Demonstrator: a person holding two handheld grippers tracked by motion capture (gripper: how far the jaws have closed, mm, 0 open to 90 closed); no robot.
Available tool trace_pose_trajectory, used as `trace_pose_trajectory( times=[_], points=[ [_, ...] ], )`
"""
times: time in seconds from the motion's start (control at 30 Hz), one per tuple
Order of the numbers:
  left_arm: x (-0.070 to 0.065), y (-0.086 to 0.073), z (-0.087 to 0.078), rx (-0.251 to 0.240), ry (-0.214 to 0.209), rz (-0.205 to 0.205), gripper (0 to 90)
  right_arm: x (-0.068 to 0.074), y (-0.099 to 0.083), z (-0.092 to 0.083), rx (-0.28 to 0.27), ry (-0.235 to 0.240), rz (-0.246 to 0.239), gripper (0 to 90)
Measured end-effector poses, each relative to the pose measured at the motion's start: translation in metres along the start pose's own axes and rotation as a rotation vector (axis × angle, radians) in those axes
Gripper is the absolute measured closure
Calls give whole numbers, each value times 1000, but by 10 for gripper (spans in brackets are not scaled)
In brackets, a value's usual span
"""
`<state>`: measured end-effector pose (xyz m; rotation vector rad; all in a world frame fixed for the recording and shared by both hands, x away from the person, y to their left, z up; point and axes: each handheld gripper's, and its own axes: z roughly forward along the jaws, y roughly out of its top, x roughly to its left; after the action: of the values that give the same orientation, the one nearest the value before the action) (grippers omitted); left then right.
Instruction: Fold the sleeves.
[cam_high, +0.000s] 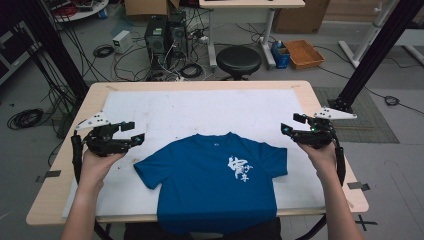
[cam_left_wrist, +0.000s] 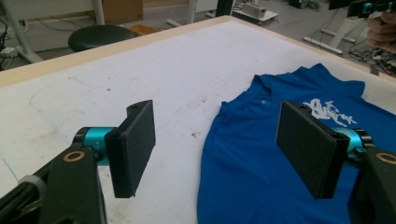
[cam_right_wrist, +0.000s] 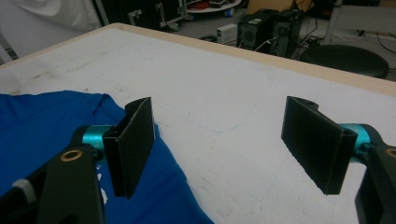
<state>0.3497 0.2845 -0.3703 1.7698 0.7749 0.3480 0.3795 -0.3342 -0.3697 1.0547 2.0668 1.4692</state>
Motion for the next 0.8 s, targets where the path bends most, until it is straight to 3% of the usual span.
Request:
trace_pose_trajectory(
  times=[0.47,0.6,0.8],
  points=[
    [-16,-19,-15,12,22,65,286,-3,-5,-1,8,-11,10,260],
    [-15,-28,-13,59,15,57,286,-3,-6,-1,9,-11,7,261],
    [-10,-41,-13,79,18,35,323,-4,-6,-2,10,-18,13,269]
  ],
)
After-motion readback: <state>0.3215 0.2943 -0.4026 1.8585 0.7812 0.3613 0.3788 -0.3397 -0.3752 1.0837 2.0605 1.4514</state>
